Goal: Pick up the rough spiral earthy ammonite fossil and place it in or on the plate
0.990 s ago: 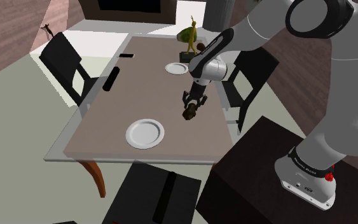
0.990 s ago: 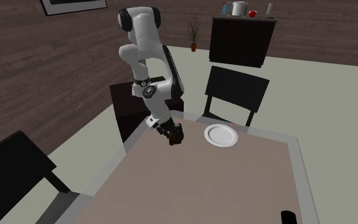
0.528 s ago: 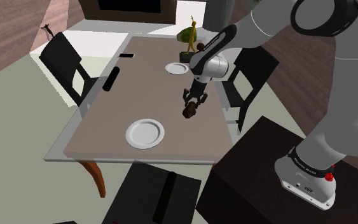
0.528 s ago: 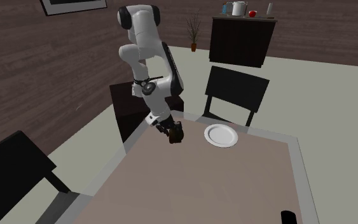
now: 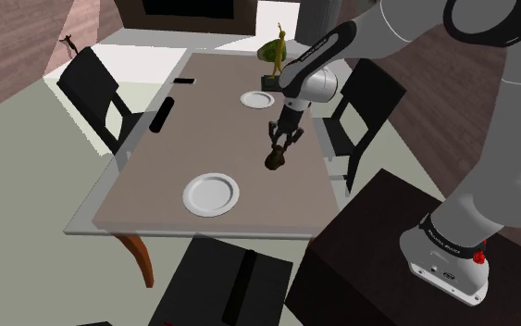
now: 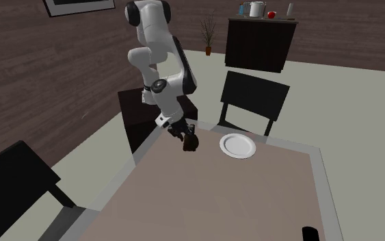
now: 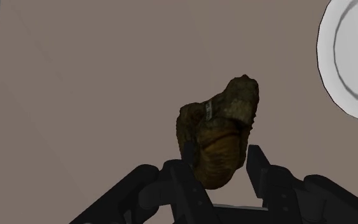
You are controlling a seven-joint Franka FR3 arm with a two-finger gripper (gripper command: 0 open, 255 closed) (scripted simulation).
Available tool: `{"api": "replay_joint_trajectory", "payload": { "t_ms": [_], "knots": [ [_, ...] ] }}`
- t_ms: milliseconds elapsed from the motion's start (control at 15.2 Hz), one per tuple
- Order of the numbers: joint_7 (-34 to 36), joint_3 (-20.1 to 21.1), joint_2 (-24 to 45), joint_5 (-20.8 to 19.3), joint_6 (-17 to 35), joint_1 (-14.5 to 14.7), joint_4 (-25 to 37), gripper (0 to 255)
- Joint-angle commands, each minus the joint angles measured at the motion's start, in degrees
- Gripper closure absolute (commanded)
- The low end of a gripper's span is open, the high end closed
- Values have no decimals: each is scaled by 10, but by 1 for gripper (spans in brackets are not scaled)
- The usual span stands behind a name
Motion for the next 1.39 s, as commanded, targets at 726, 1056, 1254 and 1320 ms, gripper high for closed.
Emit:
{"api": "replay_joint_trajectory", "payload": {
  "t_ms": [726,1056,1254,1320],
  "knots": [
    [114,21,-7,-23,-14,66,43,255],
    [183,35,24,-36,-10,110,93,255],
    [224,41,47,-46,-13,137,131,255],
    [238,42,56,-49,-14,146,145,255]
  ]
}}
